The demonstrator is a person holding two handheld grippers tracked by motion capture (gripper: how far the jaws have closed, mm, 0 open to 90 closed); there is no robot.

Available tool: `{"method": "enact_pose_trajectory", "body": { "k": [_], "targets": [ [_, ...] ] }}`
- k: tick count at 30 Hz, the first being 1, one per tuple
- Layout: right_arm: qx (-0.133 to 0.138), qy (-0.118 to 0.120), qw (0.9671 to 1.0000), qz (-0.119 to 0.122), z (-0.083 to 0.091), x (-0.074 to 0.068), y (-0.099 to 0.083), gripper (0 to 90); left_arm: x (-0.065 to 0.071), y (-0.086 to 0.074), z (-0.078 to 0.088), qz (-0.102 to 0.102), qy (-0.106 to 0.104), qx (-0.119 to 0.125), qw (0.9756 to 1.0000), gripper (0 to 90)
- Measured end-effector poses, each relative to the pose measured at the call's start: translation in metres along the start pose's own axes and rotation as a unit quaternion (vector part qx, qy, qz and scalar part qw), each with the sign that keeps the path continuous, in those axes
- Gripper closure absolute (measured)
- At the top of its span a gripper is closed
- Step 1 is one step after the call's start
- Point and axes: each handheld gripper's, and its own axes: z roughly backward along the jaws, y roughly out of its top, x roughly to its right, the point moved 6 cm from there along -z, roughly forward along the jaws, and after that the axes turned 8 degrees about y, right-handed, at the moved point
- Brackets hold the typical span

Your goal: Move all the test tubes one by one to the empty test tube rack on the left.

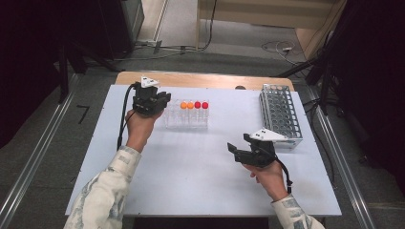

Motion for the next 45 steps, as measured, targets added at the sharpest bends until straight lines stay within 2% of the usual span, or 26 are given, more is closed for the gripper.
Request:
{"method": "enact_pose_trajectory", "body": {
  "k": [8, 15, 27, 30, 36, 39, 45],
  "targets": [
    [-0.003, 0.0, 1.0, -0.001, -0.001, 0.0, -0.001, 24.8, 0.005, -0.01, -0.006, -0.02, 0.009, -0.007, 0.9997, 77.1],
    [-0.003, -0.001, 1.0, 0.0, -0.001, 0.001, -0.002, 24.8, 0.006, -0.017, -0.011, -0.017, 0.012, -0.011, 0.9997, 76.9],
    [-0.004, 0.0, 1.0, 0.0, -0.001, 0.001, -0.003, 24.8, 0.006, -0.024, -0.013, -0.006, 0.005, -0.011, 0.9999, 75.3],
    [-0.004, -0.001, 1.0, 0.0, -0.001, 0.001, -0.003, 24.8, 0.007, -0.024, -0.012, -0.001, 0.001, -0.008, 1.0, 69.6],
    [-0.004, -0.001, 1.0, 0.0, -0.001, 0.001, -0.003, 24.8, 0.008, -0.022, -0.007, 0.008, -0.006, -0.002, 0.9999, 66.3],
    [-0.004, -0.002, 1.0, 0.001, -0.001, 0.001, -0.003, 24.8, 0.009, -0.022, -0.002, 0.017, -0.015, 0.005, 0.9997, 59.3],
    [-0.006, -0.002, 1.0, 0.0, -0.001, 0.001, -0.004, 24.7, 0.009, -0.029, 0.006, 0.022, -0.014, 0.008, 0.9996, 47.9]
  ]
}}
